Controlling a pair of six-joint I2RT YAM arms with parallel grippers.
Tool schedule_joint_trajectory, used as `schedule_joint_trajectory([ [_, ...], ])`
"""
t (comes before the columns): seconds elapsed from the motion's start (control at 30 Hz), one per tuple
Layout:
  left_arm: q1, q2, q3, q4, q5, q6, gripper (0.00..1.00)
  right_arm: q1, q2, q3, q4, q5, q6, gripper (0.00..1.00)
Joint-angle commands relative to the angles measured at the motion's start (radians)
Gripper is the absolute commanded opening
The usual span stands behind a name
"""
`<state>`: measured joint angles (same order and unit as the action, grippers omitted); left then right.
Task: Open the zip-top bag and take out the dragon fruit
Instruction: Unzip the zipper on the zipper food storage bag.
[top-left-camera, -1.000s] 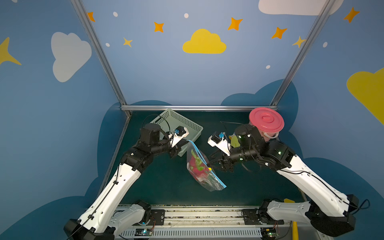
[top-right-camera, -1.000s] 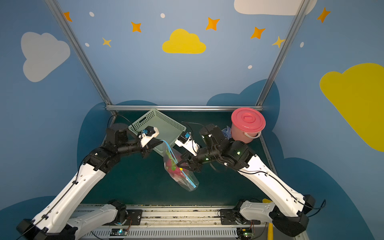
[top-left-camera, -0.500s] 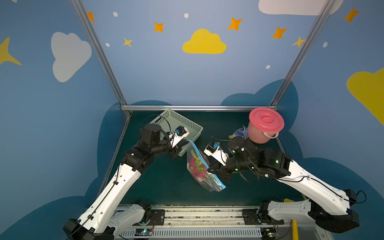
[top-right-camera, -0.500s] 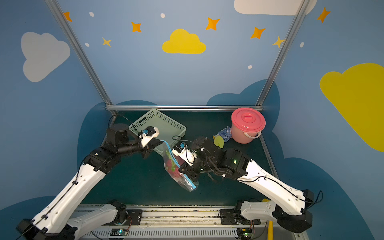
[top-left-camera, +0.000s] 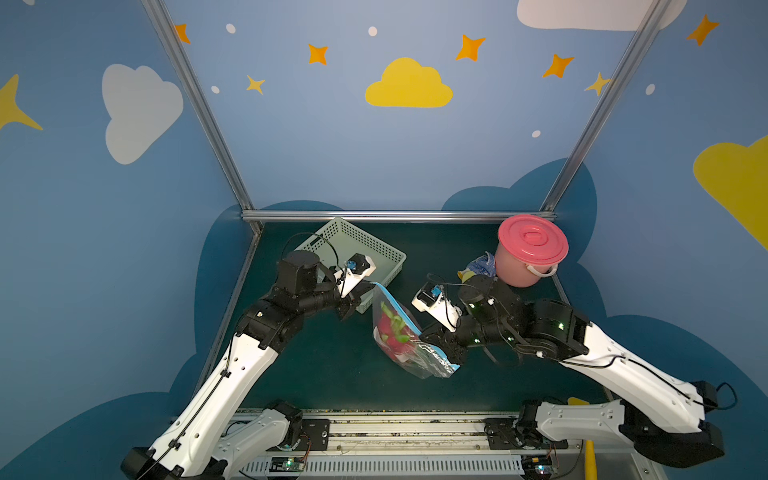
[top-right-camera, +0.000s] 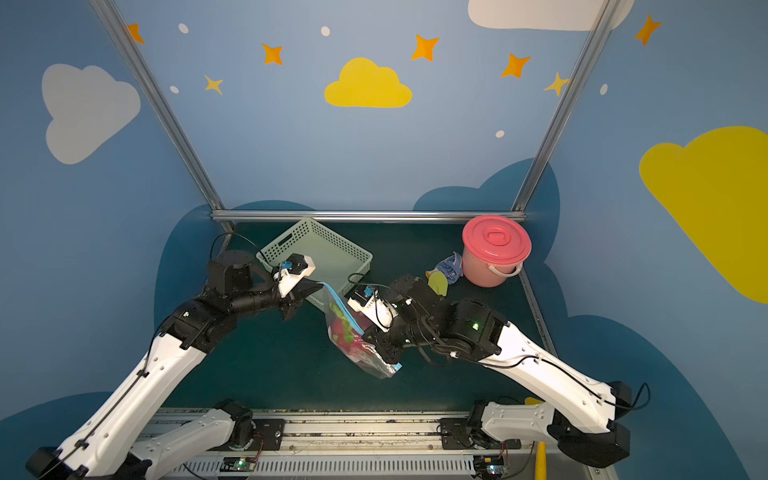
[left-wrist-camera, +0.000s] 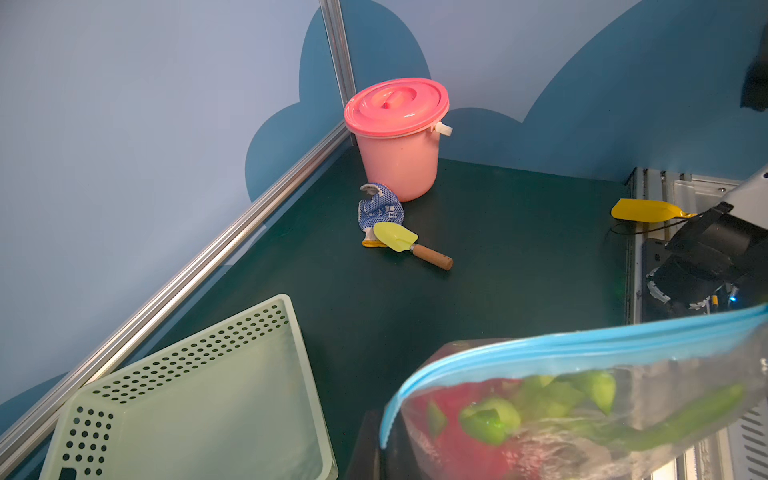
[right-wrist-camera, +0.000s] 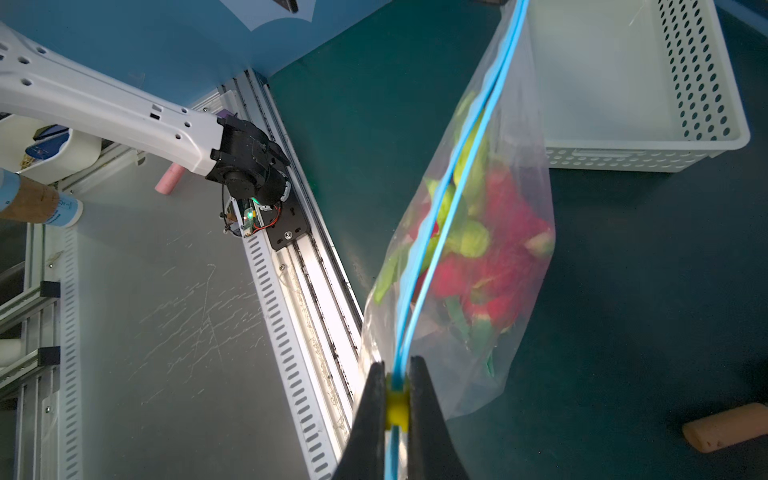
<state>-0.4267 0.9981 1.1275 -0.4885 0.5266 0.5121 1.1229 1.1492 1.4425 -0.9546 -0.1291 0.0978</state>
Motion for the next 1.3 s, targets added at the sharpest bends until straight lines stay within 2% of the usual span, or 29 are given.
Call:
schedule_joint_trajectory([
  [0.0, 0.006, -0.029, -0.001, 0.041, -0.08, -0.022, 0.03, -0.003, -0.065, -0.007, -0.06, 0.003, -0.032, 0.0],
  [0.27, 0.016, -0.039, -0.009, 0.045, -0.122, -0.041, 0.04, -0.046, -0.095, -0.01, -0.127, -0.012, -0.087, 0.0],
  [0.33, 0.018, -0.037, -0.008, 0.036, -0.082, -0.045, 0.04, -0.053, -0.097, -0.019, -0.112, -0.01, -0.099, 0.0],
  [0.4, 0.022, -0.027, 0.012, -0.017, 0.004, -0.037, 0.04, -0.061, -0.084, -0.011, -0.098, -0.011, -0.117, 0.0],
  [0.43, 0.024, -0.023, 0.03, -0.057, 0.048, -0.027, 0.16, -0.065, -0.072, 0.001, -0.094, -0.015, -0.131, 0.0],
  [0.47, 0.026, -0.019, 0.049, -0.105, 0.079, -0.014, 0.37, -0.069, -0.057, 0.014, -0.092, -0.017, -0.147, 0.0],
  [0.5, 0.026, -0.02, 0.068, -0.14, 0.091, -0.011, 0.53, -0.073, -0.045, 0.027, -0.093, -0.024, -0.163, 0.0],
  [0.53, 0.028, -0.028, 0.091, -0.159, 0.089, -0.029, 0.62, -0.075, -0.03, 0.04, -0.098, -0.029, -0.179, 0.0],
  [0.6, 0.034, -0.038, 0.158, -0.188, 0.097, -0.06, 0.74, -0.08, -0.008, 0.064, -0.112, -0.041, -0.203, 0.0],
  [0.7, 0.021, 0.028, 0.321, -0.342, 0.113, -0.032, 0.76, -0.081, 0.0, 0.077, -0.123, -0.059, -0.221, 0.0],
  [0.97, -0.177, 0.182, 0.595, -0.674, -0.042, 0.167, 0.77, -0.08, 0.002, 0.094, -0.126, -0.076, -0.252, 0.0],
  [1.1, -0.281, 0.245, 0.64, -0.755, -0.114, 0.231, 0.77, -0.063, 0.02, 0.121, -0.126, -0.078, -0.258, 0.0],
  [1.27, -0.307, 0.269, 0.653, -0.756, -0.135, 0.239, 0.76, -0.038, 0.039, 0.142, -0.129, -0.078, -0.27, 0.0],
])
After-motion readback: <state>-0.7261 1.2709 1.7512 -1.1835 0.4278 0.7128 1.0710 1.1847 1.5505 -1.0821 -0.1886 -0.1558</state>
